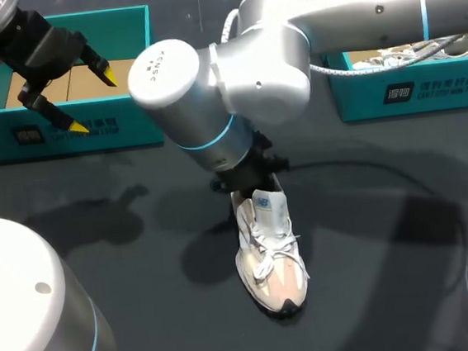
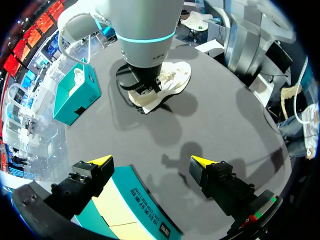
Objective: Take the shoe out of the shoebox, open the shoe tongue, remove and reinsert the insole, then place the shoe into the shoebox
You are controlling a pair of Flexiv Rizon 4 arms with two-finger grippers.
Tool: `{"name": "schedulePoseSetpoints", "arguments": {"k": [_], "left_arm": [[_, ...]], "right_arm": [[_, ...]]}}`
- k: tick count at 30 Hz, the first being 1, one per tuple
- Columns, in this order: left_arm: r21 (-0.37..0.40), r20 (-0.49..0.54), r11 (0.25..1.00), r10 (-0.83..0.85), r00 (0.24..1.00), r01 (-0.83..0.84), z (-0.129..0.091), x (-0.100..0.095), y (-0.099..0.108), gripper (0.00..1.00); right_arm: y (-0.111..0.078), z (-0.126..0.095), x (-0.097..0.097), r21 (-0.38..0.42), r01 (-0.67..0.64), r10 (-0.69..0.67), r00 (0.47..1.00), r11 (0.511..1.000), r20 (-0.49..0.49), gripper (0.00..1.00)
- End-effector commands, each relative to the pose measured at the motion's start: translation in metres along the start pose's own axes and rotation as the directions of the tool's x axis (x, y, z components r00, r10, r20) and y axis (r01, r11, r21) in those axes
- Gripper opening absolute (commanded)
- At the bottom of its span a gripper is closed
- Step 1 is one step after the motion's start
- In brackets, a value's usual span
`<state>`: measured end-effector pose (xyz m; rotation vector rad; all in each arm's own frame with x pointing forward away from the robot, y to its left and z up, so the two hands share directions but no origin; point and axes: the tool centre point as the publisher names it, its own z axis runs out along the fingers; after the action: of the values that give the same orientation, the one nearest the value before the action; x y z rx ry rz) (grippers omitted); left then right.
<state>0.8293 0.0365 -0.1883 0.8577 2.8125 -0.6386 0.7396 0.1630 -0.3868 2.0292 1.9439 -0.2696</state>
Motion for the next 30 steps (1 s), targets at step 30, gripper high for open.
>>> {"name": "schedulePoseSetpoints", "arguments": {"k": [30], "left_arm": [[-0.002,-0.002,1.000,0.001,1.000,-0.001,0.000,0.000,0.000,1.00]], "right_arm": [[0.007,-0.013,0.015,-0.060,-0.032,0.026,0.994,0.998,-0.102,0.00]]}}
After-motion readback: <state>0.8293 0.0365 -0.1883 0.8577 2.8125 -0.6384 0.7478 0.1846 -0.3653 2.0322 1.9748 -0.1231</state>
